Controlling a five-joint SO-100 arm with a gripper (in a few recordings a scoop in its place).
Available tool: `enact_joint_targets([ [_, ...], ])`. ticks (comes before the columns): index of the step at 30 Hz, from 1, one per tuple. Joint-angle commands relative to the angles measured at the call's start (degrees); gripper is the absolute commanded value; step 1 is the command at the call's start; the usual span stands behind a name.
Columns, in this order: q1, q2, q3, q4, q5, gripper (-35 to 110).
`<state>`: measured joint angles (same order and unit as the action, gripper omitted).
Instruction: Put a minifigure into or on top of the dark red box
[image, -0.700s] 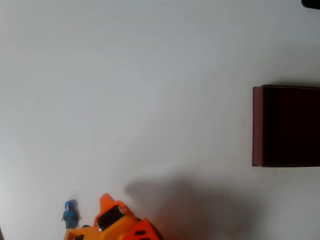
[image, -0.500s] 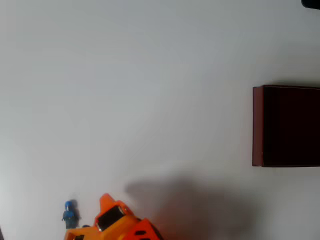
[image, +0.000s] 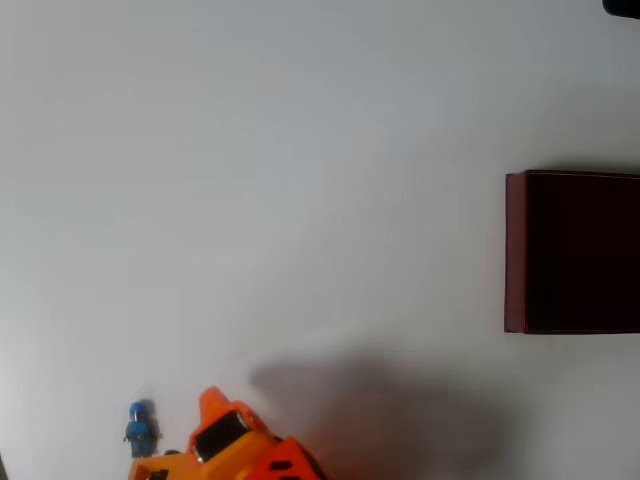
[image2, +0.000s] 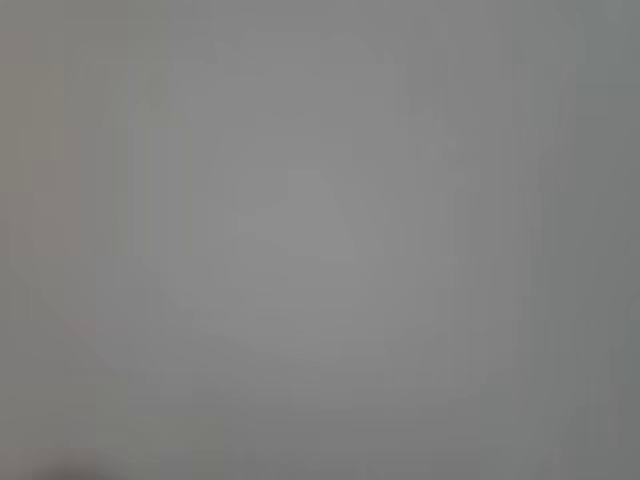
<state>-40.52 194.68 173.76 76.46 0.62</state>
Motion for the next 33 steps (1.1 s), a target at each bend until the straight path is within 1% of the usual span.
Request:
enact_joint_targets([
  [1, -1.14, 0.79, -0.79, 1.49, -0.62, 0],
  [13, -1.14, 0.79, -0.79, 1.49, -0.53, 0],
  [15, 1.93, 0.79, -0.79, 1.41, 2.02, 0],
  [17, 3.52, 0.62, -0.97, 1.41, 3.96, 5],
  [18, 3.69, 0.53, -0.97, 1.32, 7.47, 6],
  [20, 3.25, 0.79, 0.35, 1.23, 24.26, 13],
  [21, 2.11, 0.79, 0.97, -0.18, 31.64, 12],
  [23, 2.37, 0.79, -0.53, -0.88, 48.69, 11],
  [24, 2.46, 0.79, -1.14, 0.79, 60.91, 11],
  [26, 0.79, 0.62, -3.08, 1.05, 71.46, 10],
  [27, 0.18, 0.62, -4.48, 3.69, 77.52, 10],
  [28, -0.88, 0.53, -5.80, 5.45, 82.09, 14],
  [30, -2.99, 0.26, -7.91, 9.40, 92.90, 18],
  [31, -3.78, -0.70, -8.61, 9.32, 95.71, 19],
  [33, -6.42, -7.12, -11.34, 9.40, 104.41, 19],
])
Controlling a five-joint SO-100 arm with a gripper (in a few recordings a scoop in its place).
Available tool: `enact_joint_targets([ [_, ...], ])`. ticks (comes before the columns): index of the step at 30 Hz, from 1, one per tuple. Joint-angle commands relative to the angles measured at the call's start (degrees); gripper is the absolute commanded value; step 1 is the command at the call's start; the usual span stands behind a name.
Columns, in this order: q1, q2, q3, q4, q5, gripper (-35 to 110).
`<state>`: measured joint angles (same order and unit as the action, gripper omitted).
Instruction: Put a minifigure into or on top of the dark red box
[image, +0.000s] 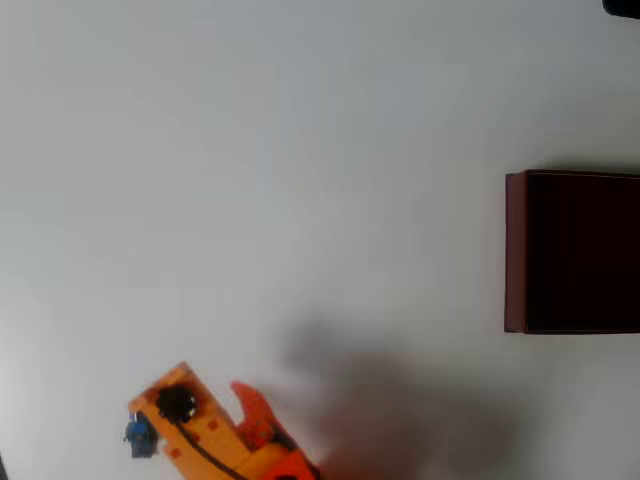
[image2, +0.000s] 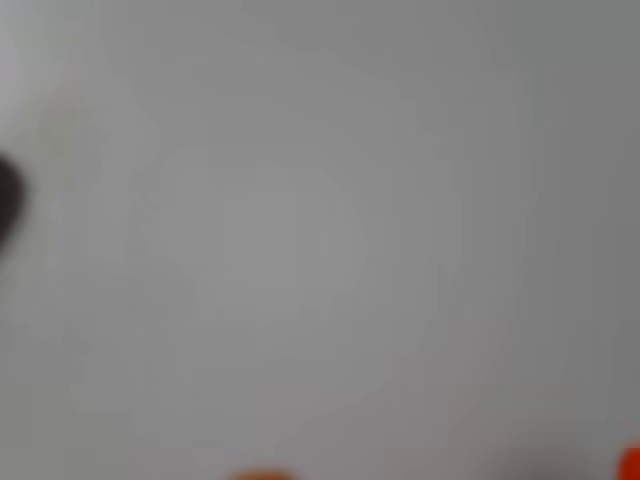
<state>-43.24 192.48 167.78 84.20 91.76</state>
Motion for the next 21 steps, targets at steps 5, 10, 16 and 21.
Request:
enact_joint_targets([
  [5, -12.39, -41.92, -27.60, 7.12, 33.49, 22],
  [10, -19.34, -62.67, -41.84, 6.86, 48.69, 22],
  [16, -27.86, -73.83, -44.91, 2.72, 68.82, 23],
  [21, -25.58, -85.43, -51.24, 1.49, 66.27, 24],
])
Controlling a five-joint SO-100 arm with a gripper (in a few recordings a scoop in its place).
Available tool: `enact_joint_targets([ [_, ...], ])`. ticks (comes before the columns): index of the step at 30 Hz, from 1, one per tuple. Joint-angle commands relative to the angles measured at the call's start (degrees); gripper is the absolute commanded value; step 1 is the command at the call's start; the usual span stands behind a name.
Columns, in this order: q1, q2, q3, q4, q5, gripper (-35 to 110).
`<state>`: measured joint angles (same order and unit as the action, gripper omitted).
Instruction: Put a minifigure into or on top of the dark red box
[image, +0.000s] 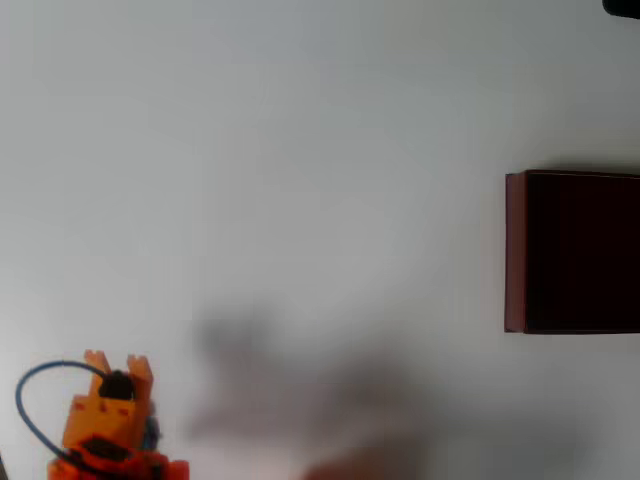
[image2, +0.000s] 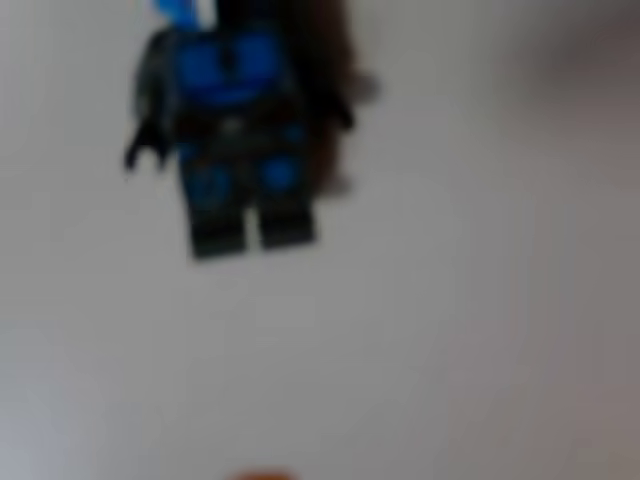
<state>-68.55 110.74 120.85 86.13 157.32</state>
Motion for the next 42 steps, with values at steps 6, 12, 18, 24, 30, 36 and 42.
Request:
enact_joint_targets([
  [6, -0.09, -12.39, -6.15, -6.50, 0.44, 24],
  [12, -2.11, -13.01, -4.13, -9.49, 3.16, 24],
  [18, -3.08, -14.41, -5.54, -7.12, 0.44, 24],
  [24, -3.87, -15.47, -4.39, -9.76, -1.32, 25],
  [30, -4.04, -15.12, -2.99, -11.78, -1.32, 25],
  [36, -4.22, -8.61, 7.29, -20.83, 1.58, 25],
  [42, -4.83, -6.86, 9.32, -21.97, 4.04, 25],
])
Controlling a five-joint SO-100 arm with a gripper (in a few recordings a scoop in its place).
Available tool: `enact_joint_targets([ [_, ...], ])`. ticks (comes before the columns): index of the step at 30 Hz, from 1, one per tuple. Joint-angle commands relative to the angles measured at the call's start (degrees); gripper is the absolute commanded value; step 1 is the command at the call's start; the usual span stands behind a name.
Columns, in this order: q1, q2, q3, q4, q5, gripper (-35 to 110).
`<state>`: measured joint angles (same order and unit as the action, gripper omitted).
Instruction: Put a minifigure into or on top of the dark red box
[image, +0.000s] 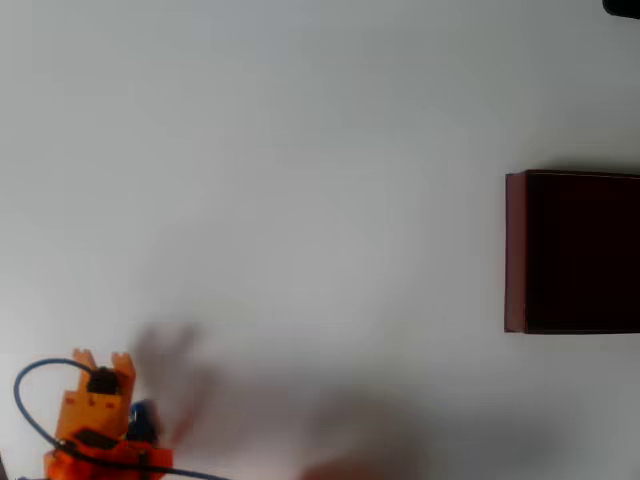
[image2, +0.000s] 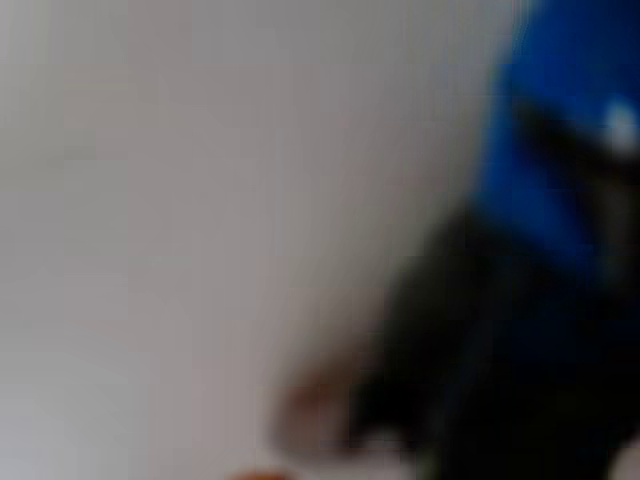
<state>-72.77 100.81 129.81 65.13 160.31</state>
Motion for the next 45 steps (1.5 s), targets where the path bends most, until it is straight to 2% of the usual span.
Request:
enact_joint_targets([
  [1, -0.62, 2.90, 0.26, -0.97, 1.05, 25],
  [12, -0.79, -0.44, -3.34, -1.67, 0.97, 24],
  [27, 0.97, 0.62, 0.26, -6.42, -1.14, 20],
  [45, 2.64, 2.20, 3.87, -9.58, -2.02, 4],
])
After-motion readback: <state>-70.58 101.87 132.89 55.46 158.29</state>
